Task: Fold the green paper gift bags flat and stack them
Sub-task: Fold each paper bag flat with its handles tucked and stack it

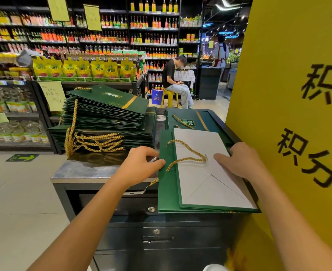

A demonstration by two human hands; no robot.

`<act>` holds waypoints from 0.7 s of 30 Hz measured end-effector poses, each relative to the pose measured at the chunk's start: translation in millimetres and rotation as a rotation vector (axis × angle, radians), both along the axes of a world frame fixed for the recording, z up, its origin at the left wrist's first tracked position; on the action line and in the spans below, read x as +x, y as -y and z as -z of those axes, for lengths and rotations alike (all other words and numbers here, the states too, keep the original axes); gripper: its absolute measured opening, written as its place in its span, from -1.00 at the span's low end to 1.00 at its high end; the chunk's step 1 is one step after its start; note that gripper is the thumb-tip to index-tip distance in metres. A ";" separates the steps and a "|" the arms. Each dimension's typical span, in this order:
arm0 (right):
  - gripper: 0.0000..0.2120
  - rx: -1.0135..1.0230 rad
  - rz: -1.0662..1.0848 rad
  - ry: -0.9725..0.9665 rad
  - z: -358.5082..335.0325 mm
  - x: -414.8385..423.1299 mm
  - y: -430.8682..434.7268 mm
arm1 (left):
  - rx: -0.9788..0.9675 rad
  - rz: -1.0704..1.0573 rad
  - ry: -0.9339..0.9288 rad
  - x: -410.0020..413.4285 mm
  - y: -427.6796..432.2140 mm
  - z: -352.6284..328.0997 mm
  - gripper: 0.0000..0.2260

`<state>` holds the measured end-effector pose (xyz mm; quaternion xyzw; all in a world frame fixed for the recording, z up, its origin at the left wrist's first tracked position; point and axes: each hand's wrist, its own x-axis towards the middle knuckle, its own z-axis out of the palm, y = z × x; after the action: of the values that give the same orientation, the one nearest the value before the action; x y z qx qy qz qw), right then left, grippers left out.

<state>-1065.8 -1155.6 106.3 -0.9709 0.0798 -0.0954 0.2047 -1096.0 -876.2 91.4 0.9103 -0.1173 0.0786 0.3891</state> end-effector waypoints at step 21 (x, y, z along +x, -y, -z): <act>-0.94 0.979 -0.204 0.846 -108.8 -66.5 8.5 | -0.782 -0.039 0.283 -23.0 9.9 -100.7 -0.87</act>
<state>-1132.3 -1164.2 215.1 -0.6466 -0.0660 -0.4018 0.6450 -1119.0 -886.1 192.2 0.6761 -0.1134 0.2491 0.6841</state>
